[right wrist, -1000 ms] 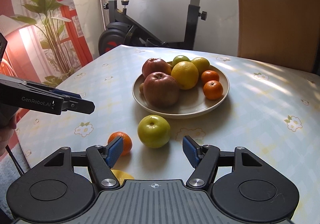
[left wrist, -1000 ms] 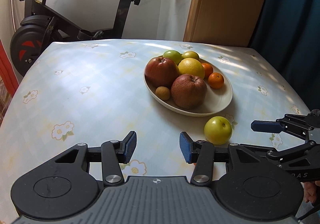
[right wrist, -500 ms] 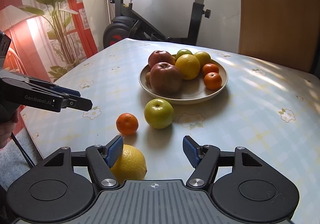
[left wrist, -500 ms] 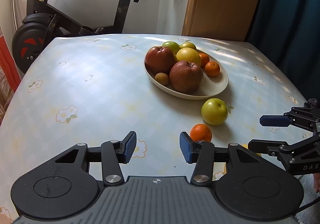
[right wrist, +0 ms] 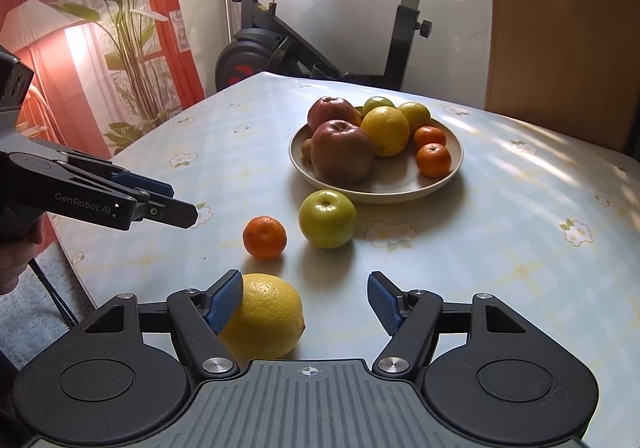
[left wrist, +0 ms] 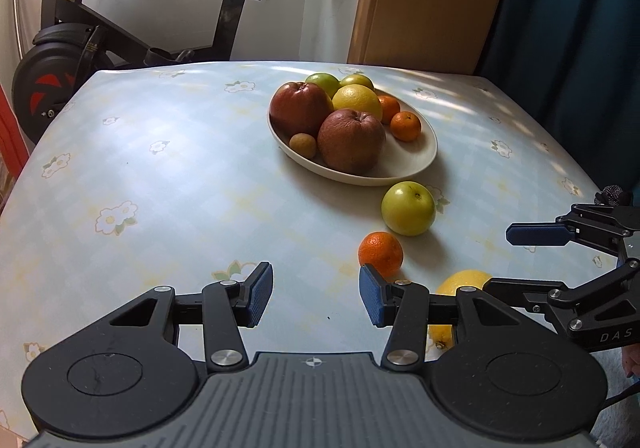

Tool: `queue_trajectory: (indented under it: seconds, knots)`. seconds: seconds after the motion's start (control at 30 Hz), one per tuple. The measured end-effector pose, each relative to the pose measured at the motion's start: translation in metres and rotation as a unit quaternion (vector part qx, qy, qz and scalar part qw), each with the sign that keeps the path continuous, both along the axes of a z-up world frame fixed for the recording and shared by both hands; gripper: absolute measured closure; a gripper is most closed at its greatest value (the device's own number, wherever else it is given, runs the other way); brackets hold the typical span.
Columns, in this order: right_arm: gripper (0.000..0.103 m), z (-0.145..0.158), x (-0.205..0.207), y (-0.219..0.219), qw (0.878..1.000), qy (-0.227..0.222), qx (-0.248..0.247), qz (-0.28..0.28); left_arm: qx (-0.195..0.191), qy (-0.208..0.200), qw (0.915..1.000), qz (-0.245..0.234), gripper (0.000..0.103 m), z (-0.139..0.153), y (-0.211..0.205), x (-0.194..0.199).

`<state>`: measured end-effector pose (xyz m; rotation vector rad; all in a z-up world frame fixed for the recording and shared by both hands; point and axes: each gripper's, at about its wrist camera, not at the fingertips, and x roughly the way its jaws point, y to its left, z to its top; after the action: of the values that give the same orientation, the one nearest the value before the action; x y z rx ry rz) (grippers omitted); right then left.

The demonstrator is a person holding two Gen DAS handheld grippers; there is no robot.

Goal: Organize fruits
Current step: 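Move both open tools back toward the large yellow lemon on the table, then grasp the large yellow lemon with the left tool while the right tool presses its top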

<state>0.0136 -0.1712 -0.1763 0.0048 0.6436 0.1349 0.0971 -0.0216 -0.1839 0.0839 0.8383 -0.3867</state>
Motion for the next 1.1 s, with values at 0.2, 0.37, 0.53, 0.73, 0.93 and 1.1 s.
queue_trajectory:
  seconds: [0.2,0.37,0.53,0.73,0.93,1.1]
  knots:
    - [0.039,-0.001,0.009,-0.017,1.000,-0.004,0.014,-0.022,-0.009,-0.003,0.9996,-0.027,0.053,0.002,-0.007,-0.002]
    - [0.039,-0.003,0.019,-0.028,0.999,-0.005,0.018,-0.042,-0.013,-0.003,0.9985,-0.053,0.052,0.001,-0.017,-0.005]
    - [0.039,-0.006,0.024,-0.033,0.998,-0.007,0.024,-0.051,-0.026,0.012,0.9965,-0.078,0.051,-0.003,-0.024,-0.004]
    - [0.039,-0.007,0.027,-0.034,0.998,-0.008,0.026,-0.053,-0.033,0.026,0.9934,-0.107,0.051,-0.010,-0.031,-0.006]
    - [0.039,-0.008,0.027,-0.036,0.998,-0.008,0.026,-0.057,-0.030,0.030,0.9921,-0.118,0.051,-0.016,-0.037,-0.004]
    - [0.039,-0.010,0.027,-0.040,0.997,-0.008,0.027,-0.066,-0.041,0.024,0.9932,-0.106,0.051,-0.014,-0.037,0.001]
